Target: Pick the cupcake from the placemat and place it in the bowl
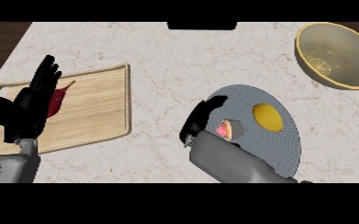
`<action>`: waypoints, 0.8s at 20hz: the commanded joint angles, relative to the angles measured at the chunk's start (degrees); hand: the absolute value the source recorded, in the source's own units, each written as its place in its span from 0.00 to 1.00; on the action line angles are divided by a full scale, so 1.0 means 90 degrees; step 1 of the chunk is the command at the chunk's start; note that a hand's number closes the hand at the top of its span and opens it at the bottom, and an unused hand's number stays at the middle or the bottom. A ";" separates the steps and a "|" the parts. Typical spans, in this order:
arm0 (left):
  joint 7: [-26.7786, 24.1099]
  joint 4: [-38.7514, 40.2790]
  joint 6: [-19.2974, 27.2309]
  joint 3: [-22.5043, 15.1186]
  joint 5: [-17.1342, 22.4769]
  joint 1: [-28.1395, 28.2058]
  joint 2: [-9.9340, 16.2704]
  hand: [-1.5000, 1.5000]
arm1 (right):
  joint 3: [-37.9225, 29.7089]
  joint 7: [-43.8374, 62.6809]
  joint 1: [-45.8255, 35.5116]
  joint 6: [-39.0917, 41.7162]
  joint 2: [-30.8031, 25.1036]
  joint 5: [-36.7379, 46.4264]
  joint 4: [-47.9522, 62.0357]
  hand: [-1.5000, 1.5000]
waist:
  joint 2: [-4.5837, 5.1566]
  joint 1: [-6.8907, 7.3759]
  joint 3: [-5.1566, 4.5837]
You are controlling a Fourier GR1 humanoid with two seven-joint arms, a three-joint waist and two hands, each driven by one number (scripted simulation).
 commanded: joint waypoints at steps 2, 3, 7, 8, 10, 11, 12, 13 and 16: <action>0.0245 -0.0434 -0.0212 0.0152 0.0093 0.0304 0.0074 0.50 | -0.0108 -0.0240 0.0296 0.0094 -0.0128 0.0162 0.0092 1.00 | 0.0059 0.0000 0.0005; 0.0177 -0.0169 0.0008 0.0090 -0.0116 -0.0018 -0.0082 0.50 | -0.0141 -0.0281 0.0439 0.0155 -0.0299 0.0160 -0.0224 1.00 | 0.0060 -0.0051 0.0004; 0.0643 -0.0583 0.0025 -0.0027 -0.0195 -0.0081 -0.0035 0.50 | 0.0074 -0.0843 0.0350 -0.0626 -0.0407 0.0220 0.0395 1.00 | 0.0081 0.0042 0.0010; 0.0173 -0.0041 -0.0055 0.0082 -0.0219 -0.0177 -0.0119 0.50 | -0.0137 -0.0843 -0.0011 -0.0461 -0.0242 0.0271 0.0497 1.00 | 0.0088 0.0012 0.0004; -0.0069 0.0046 -0.0044 0.0071 -0.0284 -0.0021 -0.0254 0.50 | -0.0018 -0.0867 0.0183 -0.0435 -0.0218 0.0351 0.0326 1.00 | 0.0084 0.0000 0.0003; -0.0018 0.0055 -0.0114 0.0086 -0.0251 -0.0058 -0.0235 0.50 | 0.0081 -0.0890 0.0259 -0.0815 -0.0210 0.0480 0.0460 1.00 | 0.0088 0.0011 0.0004; -0.0205 0.0117 -0.0066 -0.0002 -0.0327 0.0119 -0.0365 0.50 | 0.0220 -0.1248 0.0102 -0.0780 -0.0557 0.0439 0.0110 1.00 | 0.0087 0.0013 0.0003; 0.0070 0.0039 -0.0210 0.0195 -0.0187 -0.0112 -0.0113 0.50 | 0.0464 -0.1193 0.0252 -0.1333 -0.0383 0.0618 0.0474 1.00 | 0.0100 0.0050 0.0006; 0.0335 -0.0090 -0.0035 0.0067 -0.0344 -0.0289 -0.0276 0.50 | 0.0576 -0.1568 -0.0264 -0.1335 -0.0436 0.0770 0.0304 1.00 | 0.0096 0.0059 0.0007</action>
